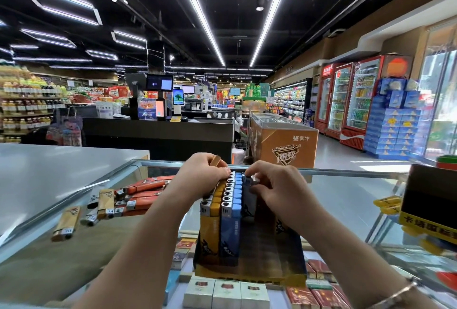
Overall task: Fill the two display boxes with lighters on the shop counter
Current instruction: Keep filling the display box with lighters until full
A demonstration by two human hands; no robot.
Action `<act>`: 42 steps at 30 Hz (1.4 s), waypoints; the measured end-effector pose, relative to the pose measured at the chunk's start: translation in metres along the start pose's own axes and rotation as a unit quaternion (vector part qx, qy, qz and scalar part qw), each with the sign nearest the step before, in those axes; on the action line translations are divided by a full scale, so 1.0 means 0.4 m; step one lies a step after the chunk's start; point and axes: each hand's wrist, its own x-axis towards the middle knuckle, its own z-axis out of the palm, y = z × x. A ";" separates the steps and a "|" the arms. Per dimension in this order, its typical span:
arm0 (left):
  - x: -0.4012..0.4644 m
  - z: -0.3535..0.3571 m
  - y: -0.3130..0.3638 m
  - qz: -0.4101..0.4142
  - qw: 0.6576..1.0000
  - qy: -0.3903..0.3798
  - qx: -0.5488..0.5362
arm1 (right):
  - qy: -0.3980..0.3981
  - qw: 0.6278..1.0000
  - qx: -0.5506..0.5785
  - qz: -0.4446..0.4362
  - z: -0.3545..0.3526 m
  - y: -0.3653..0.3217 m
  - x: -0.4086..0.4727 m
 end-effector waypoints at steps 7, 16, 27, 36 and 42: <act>-0.001 0.004 0.002 0.002 1.000 0.014 0.017 | -0.016 0.997 -0.073 -0.021 -0.001 0.003 0.006; 0.008 0.004 0.001 0.051 0.990 0.134 -0.006 | 0.006 0.999 -0.053 -0.003 0.000 0.020 0.003; -0.014 -0.016 0.032 0.089 0.941 0.167 -0.281 | 0.138 0.990 -0.009 -0.012 -0.009 -0.004 0.000; -0.022 -0.010 0.034 0.092 0.942 0.045 -0.320 | 0.104 0.991 0.085 -0.007 -0.020 -0.031 -0.005; -0.024 -0.012 0.037 0.100 0.934 0.043 -0.339 | 0.062 0.970 0.235 0.017 -0.029 -0.038 0.000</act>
